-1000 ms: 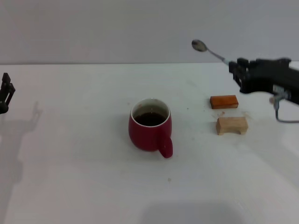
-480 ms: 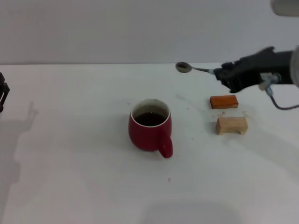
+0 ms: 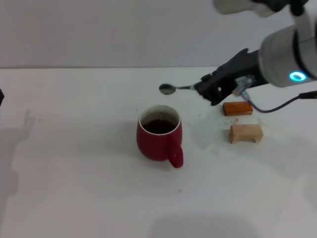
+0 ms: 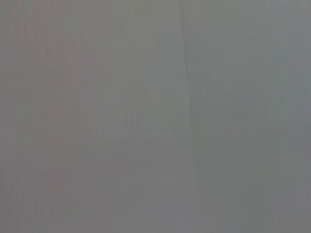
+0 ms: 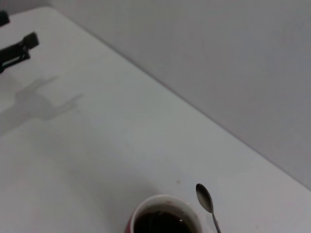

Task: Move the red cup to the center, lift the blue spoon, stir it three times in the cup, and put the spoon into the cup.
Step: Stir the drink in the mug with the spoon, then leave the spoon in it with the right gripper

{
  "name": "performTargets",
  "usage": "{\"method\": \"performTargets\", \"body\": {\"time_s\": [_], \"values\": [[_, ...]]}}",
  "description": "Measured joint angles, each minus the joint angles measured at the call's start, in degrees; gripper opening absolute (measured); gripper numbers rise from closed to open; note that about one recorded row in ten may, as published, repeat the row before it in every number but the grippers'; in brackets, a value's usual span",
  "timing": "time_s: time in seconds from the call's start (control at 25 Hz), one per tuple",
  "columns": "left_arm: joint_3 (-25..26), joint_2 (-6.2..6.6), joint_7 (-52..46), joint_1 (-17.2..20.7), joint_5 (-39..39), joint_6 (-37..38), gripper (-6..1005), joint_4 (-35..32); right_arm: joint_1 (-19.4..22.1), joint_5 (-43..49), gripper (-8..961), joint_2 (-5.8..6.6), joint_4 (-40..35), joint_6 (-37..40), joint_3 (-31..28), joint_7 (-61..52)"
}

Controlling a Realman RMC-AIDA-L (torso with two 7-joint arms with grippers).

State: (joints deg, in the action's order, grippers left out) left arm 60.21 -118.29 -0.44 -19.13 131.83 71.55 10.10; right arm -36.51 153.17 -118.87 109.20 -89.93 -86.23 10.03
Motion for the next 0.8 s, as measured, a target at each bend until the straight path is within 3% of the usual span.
{"method": "performTargets", "body": {"time_s": [0.36,0.8], "values": [[0.6,-0.01,0.0,0.7,0.0,-0.1,827,0.0,-2.7,-0.3,125,-0.05,-6.5,0.5,2.2,0.0],[0.6,0.00,-0.2,0.8,0.0,-0.1,827,0.0,-3.4,-2.1,124,-0.13,-8.4,0.9,4.3,-0.2]]}}
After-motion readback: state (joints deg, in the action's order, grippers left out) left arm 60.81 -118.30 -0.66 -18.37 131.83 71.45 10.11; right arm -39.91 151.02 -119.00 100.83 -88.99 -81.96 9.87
